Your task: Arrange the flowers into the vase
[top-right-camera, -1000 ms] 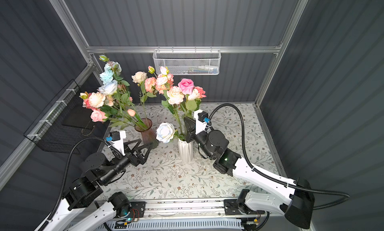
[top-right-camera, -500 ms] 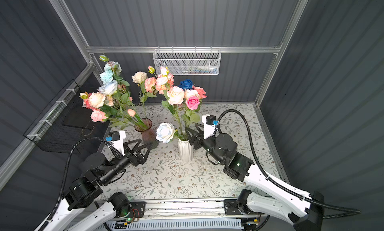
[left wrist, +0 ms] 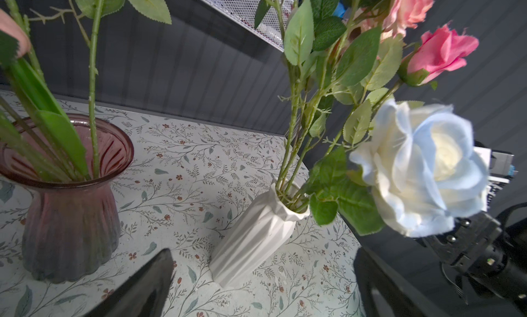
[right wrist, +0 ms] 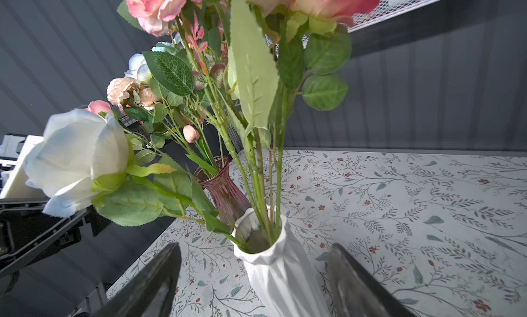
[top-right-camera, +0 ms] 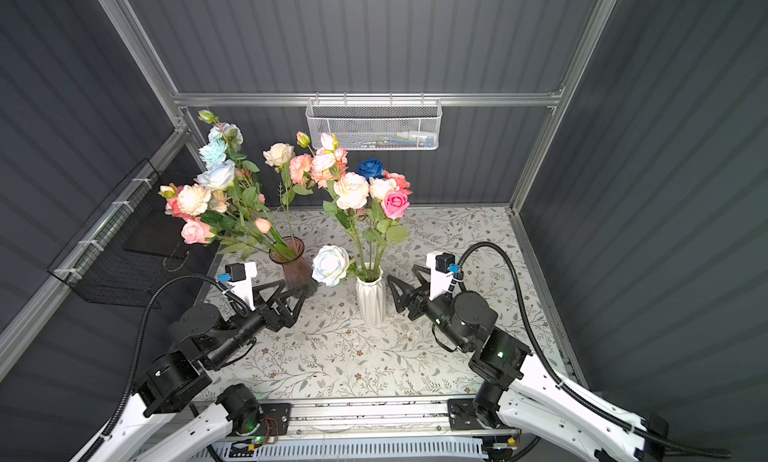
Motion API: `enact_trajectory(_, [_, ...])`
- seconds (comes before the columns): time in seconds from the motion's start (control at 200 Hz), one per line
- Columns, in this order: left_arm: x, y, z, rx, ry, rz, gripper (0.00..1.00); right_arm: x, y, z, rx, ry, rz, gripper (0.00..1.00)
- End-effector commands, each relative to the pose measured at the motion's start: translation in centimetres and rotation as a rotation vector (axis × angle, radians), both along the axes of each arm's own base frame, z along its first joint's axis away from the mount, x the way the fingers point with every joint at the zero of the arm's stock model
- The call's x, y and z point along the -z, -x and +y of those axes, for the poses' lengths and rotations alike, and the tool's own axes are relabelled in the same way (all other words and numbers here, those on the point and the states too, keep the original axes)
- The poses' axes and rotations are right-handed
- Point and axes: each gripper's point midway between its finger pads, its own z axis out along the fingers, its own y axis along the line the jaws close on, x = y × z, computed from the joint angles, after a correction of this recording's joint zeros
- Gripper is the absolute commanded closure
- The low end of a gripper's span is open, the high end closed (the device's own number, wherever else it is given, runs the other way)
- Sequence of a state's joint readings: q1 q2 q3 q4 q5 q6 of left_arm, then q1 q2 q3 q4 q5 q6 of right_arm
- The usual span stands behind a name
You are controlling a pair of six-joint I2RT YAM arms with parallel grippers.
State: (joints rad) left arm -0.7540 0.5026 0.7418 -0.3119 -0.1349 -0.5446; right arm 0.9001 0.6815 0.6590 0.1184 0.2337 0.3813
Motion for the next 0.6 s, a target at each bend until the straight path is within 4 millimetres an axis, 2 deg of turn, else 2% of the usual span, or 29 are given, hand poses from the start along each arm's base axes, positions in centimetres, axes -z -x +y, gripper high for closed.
enact_trajectory(0.0, [2.3, -0.7, 0.5, -0.056, -0.013, 0.06, 0.0, 0.7, -0.1, -1.1, 0.044, 0.004, 0.012, 0.17])
enact_trajectory(0.105, [5.1, -1.5, 2.0, -0.166, -0.061, 0.13, 0.0, 1.6, -0.2, -1.7, 0.073, 0.012, 0.027, 0.15])
enact_trajectory(0.245, [9.2, -2.5, 6.7, -0.436, -0.175, 0.224, 0.0, 1.9, -0.1, -2.6, 0.102, 0.001, 0.024, 0.11])
enact_trajectory(0.37, [11.0, -3.0, 10.9, -0.687, -0.322, 0.257, 0.0, 1.6, 0.2, -3.5, 0.12, -0.01, 0.008, 0.05])
enact_trajectory(0.46, [12.0, -3.7, 11.2, -0.723, -0.423, 0.251, 0.0, 1.3, 0.5, -4.0, 0.128, -0.017, -0.009, 0.01])
enact_trajectory(0.595, [12.7, -5.0, 11.2, -0.758, -0.543, 0.209, 0.0, 0.9, 0.8, -4.7, 0.141, -0.025, -0.033, 0.01])
